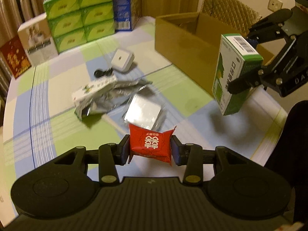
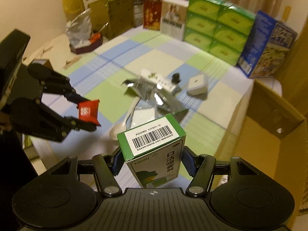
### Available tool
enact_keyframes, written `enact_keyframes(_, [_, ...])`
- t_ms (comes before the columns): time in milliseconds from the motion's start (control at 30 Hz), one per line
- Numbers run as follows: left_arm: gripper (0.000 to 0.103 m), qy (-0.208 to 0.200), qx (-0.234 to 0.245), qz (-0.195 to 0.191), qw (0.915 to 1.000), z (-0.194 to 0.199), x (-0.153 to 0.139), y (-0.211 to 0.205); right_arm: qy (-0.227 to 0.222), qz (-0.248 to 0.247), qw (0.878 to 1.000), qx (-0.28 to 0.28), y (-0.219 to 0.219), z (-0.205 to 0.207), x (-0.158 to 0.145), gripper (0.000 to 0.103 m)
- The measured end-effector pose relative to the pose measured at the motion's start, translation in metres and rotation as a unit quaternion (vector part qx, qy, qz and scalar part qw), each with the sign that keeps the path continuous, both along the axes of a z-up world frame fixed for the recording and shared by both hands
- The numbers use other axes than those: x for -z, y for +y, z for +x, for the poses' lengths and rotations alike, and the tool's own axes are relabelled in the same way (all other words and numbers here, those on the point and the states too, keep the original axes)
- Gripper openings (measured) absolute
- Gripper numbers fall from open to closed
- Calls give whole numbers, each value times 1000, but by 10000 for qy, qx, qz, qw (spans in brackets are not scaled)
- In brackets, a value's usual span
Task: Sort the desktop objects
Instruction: 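Carry both items over the cardboard box and open both tools to drop them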
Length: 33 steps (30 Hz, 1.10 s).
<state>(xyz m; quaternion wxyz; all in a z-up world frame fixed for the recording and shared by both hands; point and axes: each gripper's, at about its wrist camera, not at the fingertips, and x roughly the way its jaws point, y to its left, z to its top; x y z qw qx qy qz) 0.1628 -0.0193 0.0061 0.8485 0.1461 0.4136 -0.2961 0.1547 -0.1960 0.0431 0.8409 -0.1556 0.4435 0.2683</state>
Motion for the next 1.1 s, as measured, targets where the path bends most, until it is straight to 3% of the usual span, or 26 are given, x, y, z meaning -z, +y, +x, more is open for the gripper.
enact_keyframes(267, [38, -266, 66, -169, 9995, -6, -41, -42, -345, 87, 9986, 378, -29, -8, -47, 59])
enact_keyframes(600, [38, -420, 177, -598, 9972, -7, -76, -105, -600, 177, 9916, 1130, -93, -14, -76, 59])
enact_keyframes(867, [38, -485, 334, -867, 9945, -2, -91, -162, -670, 219, 9834, 1673, -148, -13, -82, 59])
enact_keyframes(1100, [38, -390, 396, -922, 9942, 8, -81, -206, -546, 276, 9778, 2002, -186, -2, -69, 59])
